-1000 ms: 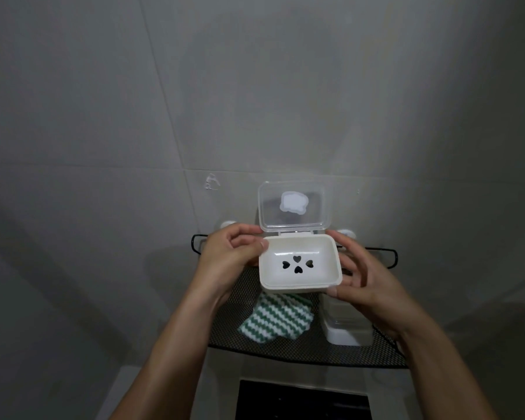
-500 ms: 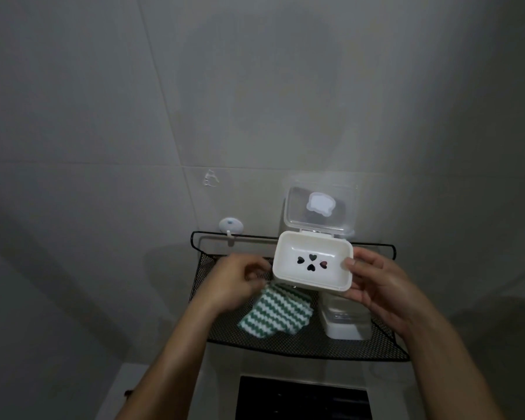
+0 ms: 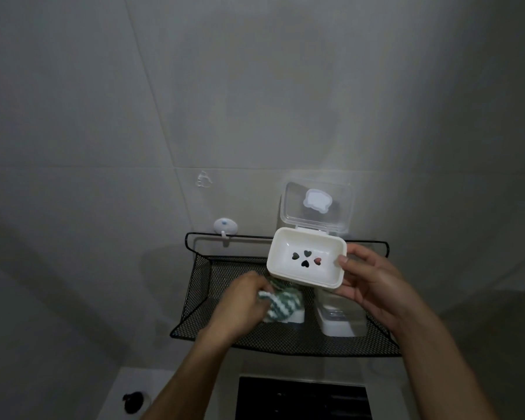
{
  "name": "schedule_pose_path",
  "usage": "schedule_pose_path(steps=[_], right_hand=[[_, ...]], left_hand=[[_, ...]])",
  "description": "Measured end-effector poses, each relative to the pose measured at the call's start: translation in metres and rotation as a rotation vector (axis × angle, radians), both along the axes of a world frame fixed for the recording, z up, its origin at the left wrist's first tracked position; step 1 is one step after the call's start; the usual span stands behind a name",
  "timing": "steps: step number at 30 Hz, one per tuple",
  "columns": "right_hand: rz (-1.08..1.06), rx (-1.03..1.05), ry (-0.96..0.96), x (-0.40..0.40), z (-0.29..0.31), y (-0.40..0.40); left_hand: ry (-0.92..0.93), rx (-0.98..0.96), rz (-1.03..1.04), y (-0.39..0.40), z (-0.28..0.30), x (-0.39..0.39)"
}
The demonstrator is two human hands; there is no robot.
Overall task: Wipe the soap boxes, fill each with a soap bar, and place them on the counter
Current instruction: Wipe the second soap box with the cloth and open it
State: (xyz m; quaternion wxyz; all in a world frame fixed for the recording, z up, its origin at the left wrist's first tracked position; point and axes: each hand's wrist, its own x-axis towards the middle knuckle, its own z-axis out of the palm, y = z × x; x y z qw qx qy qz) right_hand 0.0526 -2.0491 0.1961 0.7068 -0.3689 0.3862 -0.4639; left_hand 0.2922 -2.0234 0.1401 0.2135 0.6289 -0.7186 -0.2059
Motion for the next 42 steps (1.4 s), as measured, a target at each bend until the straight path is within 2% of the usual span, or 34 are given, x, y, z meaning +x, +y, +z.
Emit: schedule_pose_path(steps=[6, 8, 11, 15, 18, 19, 22, 23, 26, 35, 38, 42], right_hand=[[-0.016, -0.016, -0.012, 0.002, 0.0, -0.002], [-0.005, -0.022, -0.018, 0.004, 0.001, -0.003], [0.015, -0.035, -0.025, 0.01, 0.001, -0.004], [0.019, -0.044, -0.027, 0.022, 0.002, -0.005], [0.036, -0.068, -0.026, 0.03, 0.004, -0.005], [0.04, -0.081, -0.026, 0.033, 0.005, -0.004], [0.03, -0.108, -0.02, 0.037, 0.005, -0.003], [0.022, -0.111, -0.021, 0.037, 0.004, -0.003], [-0.005, -0.113, -0.032, 0.037, 0.001, -0.001], [0.0, -0.13, -0.043, 0.042, -0.001, 0.0], [0.017, -0.12, -0.049, 0.043, -0.002, 0.001], [0.051, -0.101, -0.064, 0.045, -0.003, 0.002]], left_hand=[[0.539, -0.038, 0.357, 0.005, 0.032, 0.033], [0.621, -0.14, 0.442, 0.009, 0.047, 0.04], [0.653, -0.327, 0.448, 0.014, 0.073, 0.039], [0.63, -0.482, 0.398, 0.015, 0.098, 0.02], [0.59, -0.439, 0.317, 0.011, 0.101, 0.001], [0.507, -0.434, 0.284, 0.01, 0.1, -0.004], [0.056, -0.529, 0.241, 0.007, 0.091, -0.013], [-0.037, -0.543, 0.249, 0.007, 0.09, -0.014], [-0.15, -0.542, 0.244, 0.006, 0.089, -0.019], [-0.183, -0.516, 0.296, 0.009, 0.086, -0.041], [-0.077, -0.457, 0.284, 0.007, 0.09, -0.047], [0.172, -0.425, 0.226, 0.005, 0.096, -0.05]])
